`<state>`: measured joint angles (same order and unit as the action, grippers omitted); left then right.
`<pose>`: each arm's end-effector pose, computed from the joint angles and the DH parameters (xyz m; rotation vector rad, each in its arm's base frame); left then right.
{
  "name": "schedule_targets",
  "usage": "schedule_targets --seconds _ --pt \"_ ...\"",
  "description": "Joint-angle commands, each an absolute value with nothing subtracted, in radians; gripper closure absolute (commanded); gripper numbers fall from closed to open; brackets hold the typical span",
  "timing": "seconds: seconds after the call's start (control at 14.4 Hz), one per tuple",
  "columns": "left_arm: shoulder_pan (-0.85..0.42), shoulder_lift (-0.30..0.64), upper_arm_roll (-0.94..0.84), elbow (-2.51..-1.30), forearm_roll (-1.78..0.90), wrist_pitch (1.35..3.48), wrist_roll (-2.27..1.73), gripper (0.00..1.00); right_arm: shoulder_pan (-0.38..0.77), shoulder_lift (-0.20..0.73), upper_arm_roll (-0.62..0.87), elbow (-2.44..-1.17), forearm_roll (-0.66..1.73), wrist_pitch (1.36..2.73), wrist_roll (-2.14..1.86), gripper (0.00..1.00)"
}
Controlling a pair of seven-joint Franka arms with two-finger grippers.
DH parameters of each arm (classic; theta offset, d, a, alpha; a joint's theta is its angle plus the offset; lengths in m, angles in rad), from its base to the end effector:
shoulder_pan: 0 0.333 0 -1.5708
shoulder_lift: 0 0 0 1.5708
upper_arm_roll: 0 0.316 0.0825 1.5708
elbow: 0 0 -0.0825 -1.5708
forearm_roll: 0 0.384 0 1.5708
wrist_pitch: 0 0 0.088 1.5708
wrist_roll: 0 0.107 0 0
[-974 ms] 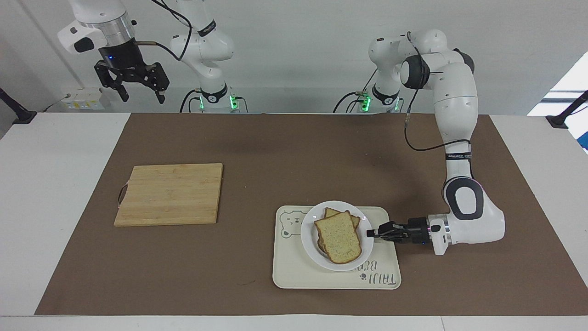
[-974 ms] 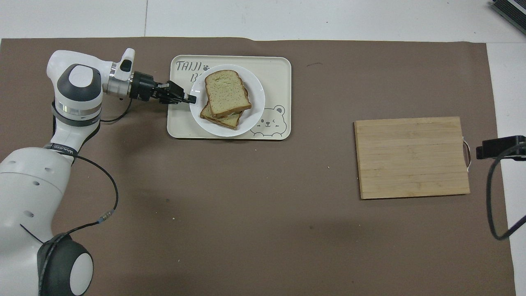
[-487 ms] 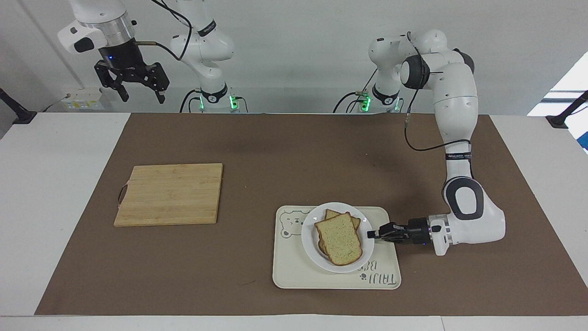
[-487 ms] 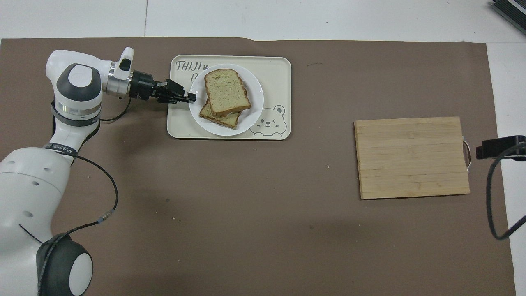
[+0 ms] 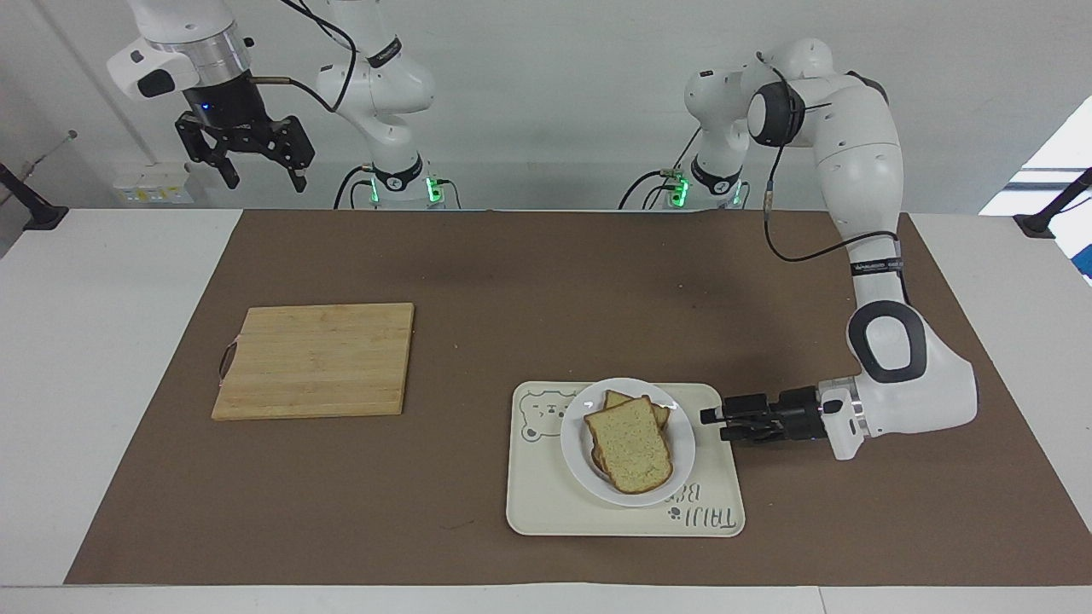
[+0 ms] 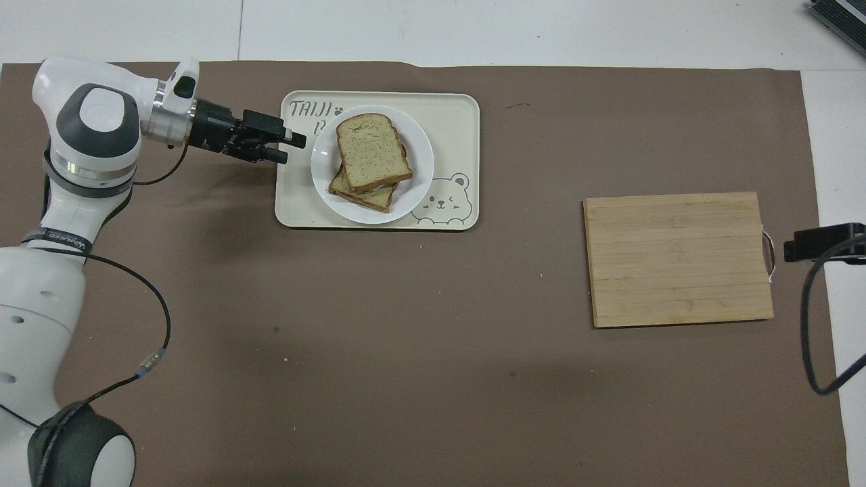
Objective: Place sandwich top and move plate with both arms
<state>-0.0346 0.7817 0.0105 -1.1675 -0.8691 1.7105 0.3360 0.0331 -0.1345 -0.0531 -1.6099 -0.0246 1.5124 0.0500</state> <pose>0.7387 -0.0917 0.3395 2.2778 -0.1418 -0.1111 0.5055 -0.0150 0.6721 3.1222 -0.1117 0.0579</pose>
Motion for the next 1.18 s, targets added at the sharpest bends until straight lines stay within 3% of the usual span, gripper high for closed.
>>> schedule_targets --seconds 0.0,0.49,0.97,1.11 --pt "-0.074 0.671 0.026 -1.190 -0.676 1.772 0.241 0.00 0.023 -0.137 -0.051 -1.606 -0.015 1.502 0.023 0.00" --pt "-0.051 0.456 0.031 -1.201 -0.312 1.767 0.103 0.00 0.023 -0.137 -0.051 -1.606 -0.017 1.502 0.023 0.00" --pt "-0.066 0.273 0.063 -1.295 -0.057 1.703 -0.064 0.00 0.021 -0.138 -0.061 -1.608 -0.021 1.497 0.020 0.00" --pt "-0.066 0.183 0.063 -1.379 -0.052 1.668 -0.054 0.00 0.021 -0.138 -0.061 -1.609 -0.021 1.499 0.018 0.00"
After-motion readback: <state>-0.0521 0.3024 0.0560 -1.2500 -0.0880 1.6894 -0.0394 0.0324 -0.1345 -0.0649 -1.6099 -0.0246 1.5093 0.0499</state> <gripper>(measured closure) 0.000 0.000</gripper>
